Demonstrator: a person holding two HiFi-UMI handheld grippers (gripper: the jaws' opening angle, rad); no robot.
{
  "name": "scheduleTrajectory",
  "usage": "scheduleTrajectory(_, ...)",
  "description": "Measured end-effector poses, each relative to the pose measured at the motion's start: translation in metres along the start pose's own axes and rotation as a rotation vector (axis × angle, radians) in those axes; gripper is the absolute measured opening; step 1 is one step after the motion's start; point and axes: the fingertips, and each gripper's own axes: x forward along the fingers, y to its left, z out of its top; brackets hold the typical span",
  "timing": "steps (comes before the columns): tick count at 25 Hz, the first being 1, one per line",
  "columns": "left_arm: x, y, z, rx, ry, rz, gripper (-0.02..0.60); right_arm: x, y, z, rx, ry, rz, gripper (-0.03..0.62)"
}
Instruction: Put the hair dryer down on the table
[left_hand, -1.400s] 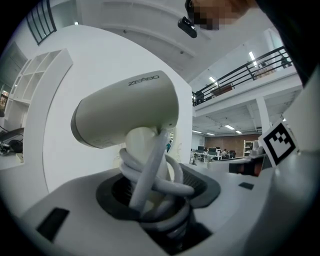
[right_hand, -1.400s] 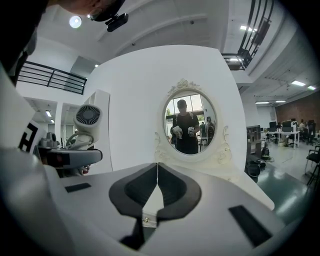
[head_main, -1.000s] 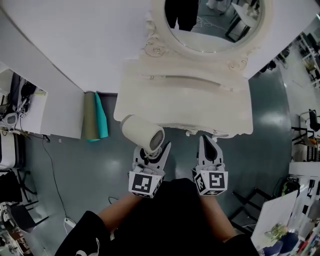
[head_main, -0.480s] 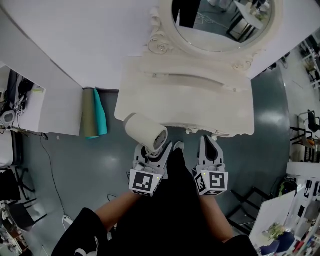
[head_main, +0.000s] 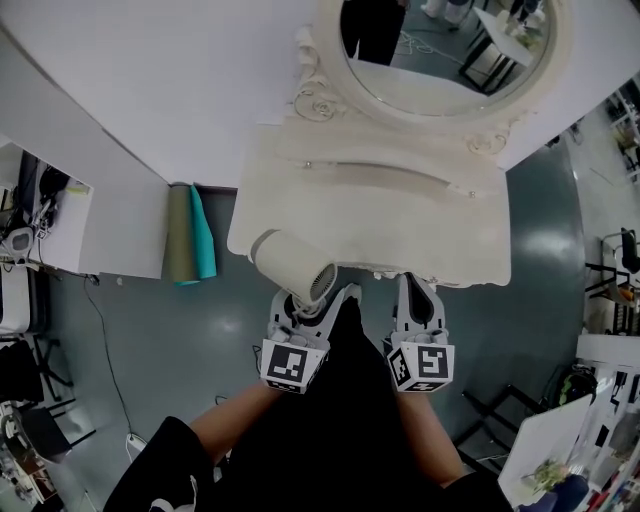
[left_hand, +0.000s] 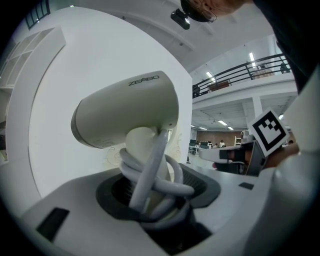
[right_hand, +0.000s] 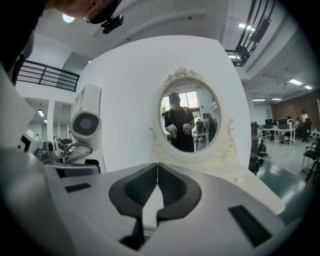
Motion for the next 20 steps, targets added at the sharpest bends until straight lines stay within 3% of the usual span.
scheduleTrajectory(6,0.007,-0.001,-0.009,0.010,0.029,-0.011,0.236,0.007,0.004,-0.004,0.018,-0.003,0.017,0.018)
scheduleTrajectory(10,0.061,-0.005,-0.004,0.038,0.056,-0.016,0.236,0.037,-0.035,0.007,0.035,-0.001,0.009,0.018)
scheduleTrajectory(16,0.122,-0.001,-0.026,0.040,0.126,-0.043,0.236,0.074,-0.073,0.001,0.056,0.011,-0.007,0.018)
scheduleTrajectory(20,0.156,0.000,-0.038,0.083,0.168,-0.052,0.235,0.093,-0.101,0.001,0.061,0.025,-0.011,0.018)
